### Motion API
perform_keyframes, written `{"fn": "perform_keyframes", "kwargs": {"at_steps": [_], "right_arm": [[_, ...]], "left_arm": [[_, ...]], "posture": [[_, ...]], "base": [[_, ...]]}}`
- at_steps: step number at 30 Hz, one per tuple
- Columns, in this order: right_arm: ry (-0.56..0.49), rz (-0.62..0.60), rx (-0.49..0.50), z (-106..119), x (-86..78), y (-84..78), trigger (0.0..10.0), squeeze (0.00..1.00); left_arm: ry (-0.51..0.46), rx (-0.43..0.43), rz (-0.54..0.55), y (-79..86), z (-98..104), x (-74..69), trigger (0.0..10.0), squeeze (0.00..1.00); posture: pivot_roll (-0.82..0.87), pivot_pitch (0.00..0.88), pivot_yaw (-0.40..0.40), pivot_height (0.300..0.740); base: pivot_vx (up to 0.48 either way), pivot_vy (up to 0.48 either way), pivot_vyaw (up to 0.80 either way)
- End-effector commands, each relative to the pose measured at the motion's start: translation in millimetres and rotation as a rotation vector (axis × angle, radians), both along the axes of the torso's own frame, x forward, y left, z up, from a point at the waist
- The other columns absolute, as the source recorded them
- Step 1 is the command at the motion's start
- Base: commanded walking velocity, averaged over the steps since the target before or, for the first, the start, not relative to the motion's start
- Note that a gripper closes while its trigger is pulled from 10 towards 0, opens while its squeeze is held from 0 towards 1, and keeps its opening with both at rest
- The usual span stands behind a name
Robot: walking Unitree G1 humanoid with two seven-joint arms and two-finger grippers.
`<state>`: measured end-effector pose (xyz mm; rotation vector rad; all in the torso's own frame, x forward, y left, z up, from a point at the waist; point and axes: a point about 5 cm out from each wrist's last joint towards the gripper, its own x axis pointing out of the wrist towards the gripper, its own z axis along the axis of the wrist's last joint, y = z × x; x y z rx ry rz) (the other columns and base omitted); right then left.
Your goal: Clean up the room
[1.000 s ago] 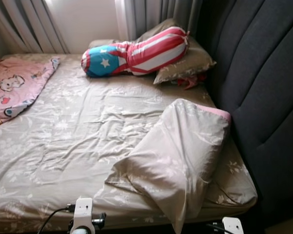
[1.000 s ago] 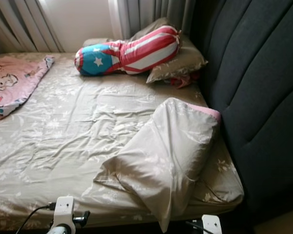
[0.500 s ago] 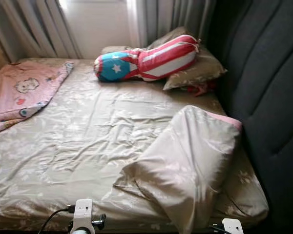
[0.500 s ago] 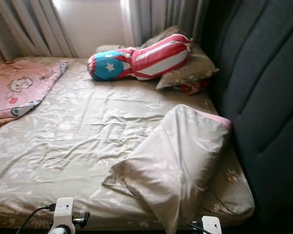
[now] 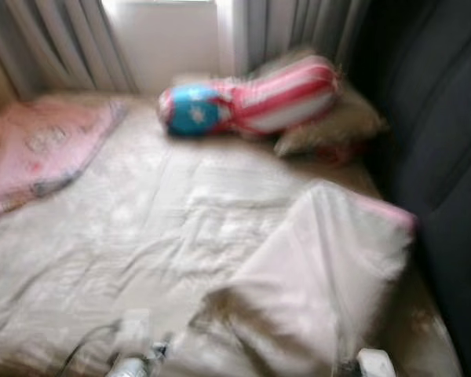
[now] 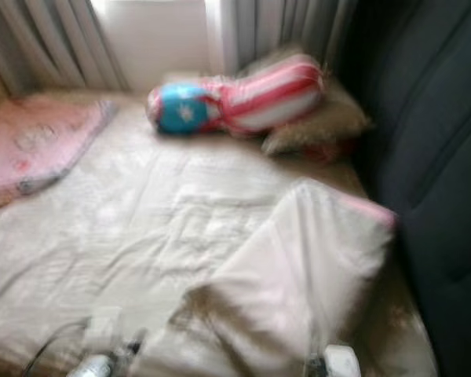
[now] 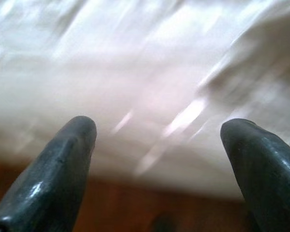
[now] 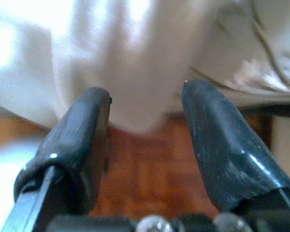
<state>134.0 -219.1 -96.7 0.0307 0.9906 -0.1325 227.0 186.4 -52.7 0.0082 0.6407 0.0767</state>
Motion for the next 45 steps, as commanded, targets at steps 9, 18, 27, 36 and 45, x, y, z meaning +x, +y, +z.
{"fn": "perform_keyframes", "kwargs": {"at_steps": [9,18,27,36,45], "right_arm": [[-0.111,-0.012,0.037,8,18.4,6.2,10.0,0.0],[-0.307,-0.114,0.108,17,23.4,5.7,10.0,0.0],[-0.866,0.065,0.038,99,109.6,32.0,10.0,0.0],[-0.907,-0.028,0.025,103,103.4,23.4,10.0,0.0],[-0.817,-0.051,0.03,96,93.6,33.4,10.0,0.0]], "left_arm": [[-0.11,0.018,-0.069,4.7,14,12.4,10.0,0.0],[-0.448,0.045,-0.18,-4.1,54,30.7,10.0,0.0],[-0.642,0.062,-0.204,-9.4,82,20.4,10.0,0.0],[-0.669,0.058,-0.208,-14.0,91,14.1,10.0,0.0],[-0.644,0.096,-0.164,0.6,95,8.0,10.0,0.0]], "posture": [[-0.05,0.04,-0.047,0.74],[-0.05,0.064,-0.044,0.74],[-0.08,0.072,-0.057,0.74],[-0.08,0.088,-0.055,0.74],[-0.08,0.089,-0.05,0.731]], "base": [[0.0,0.0,0.0],[0.0,0.0,0.0],[0.0,0.0,0.0],[0.0,0.0,0.0],[0.0,0.0,0.0]]}}
